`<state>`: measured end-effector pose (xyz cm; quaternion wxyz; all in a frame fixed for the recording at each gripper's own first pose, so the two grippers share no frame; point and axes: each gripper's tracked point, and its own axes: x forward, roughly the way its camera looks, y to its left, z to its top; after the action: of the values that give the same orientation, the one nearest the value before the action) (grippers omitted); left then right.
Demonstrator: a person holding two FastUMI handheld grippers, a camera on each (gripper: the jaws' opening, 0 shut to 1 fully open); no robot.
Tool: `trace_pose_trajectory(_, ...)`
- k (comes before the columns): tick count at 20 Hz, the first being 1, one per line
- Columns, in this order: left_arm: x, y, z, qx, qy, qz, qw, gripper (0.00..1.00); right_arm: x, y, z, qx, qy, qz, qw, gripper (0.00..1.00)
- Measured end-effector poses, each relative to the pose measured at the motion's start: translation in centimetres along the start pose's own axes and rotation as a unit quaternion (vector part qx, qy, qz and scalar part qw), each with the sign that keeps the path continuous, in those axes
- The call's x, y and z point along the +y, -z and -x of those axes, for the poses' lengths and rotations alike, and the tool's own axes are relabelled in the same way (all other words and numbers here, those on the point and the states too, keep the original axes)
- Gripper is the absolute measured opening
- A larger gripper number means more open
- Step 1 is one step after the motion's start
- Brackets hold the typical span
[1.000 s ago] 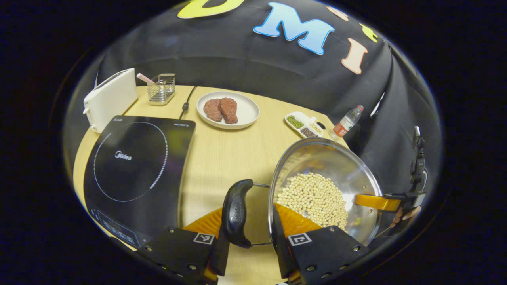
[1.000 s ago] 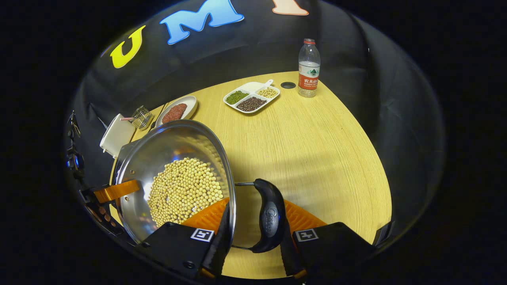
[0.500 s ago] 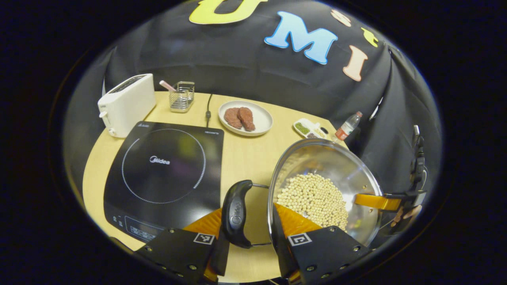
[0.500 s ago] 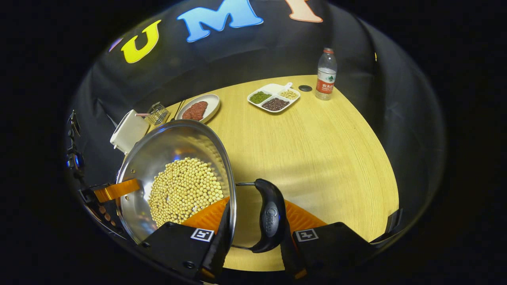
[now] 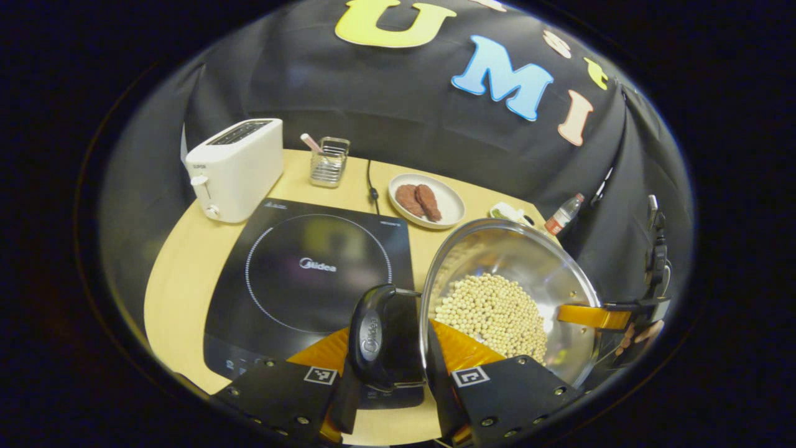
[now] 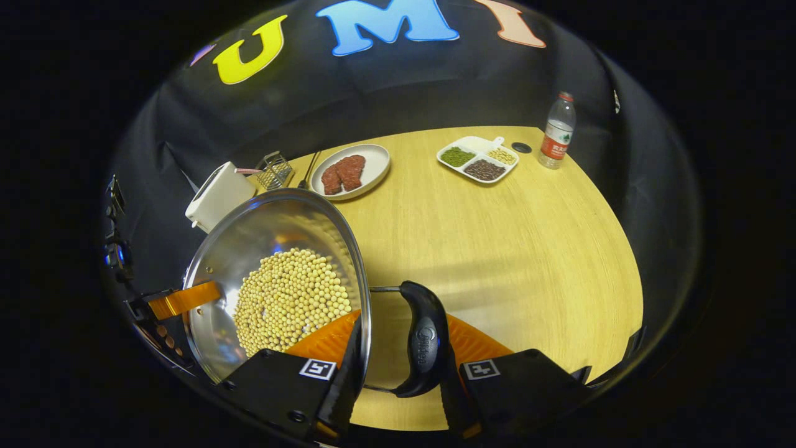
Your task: First push the handle of the pot to place it horizontally, then grasp the pot with both hands and set it on the induction cooktop.
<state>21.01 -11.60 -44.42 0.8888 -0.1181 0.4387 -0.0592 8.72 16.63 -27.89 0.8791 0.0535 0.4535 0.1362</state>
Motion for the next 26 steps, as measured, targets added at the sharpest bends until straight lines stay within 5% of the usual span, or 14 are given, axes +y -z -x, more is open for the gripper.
trace_pose_trajectory(13, -0.5, 0.3, -0.1, -0.014, -0.030, -0.002, 0.999, 0.52, 11.5, -1.7, -5.1, 0.008, -0.029, -0.008, 1.000, 0.60)
trace_pose_trajectory(26, -0.7, -0.5, -0.1, -0.034, -0.036, -0.024, 0.998, 0.52, 16.0, -3.5, -10.8, -0.009, -0.047, -0.060, 0.997, 0.55)
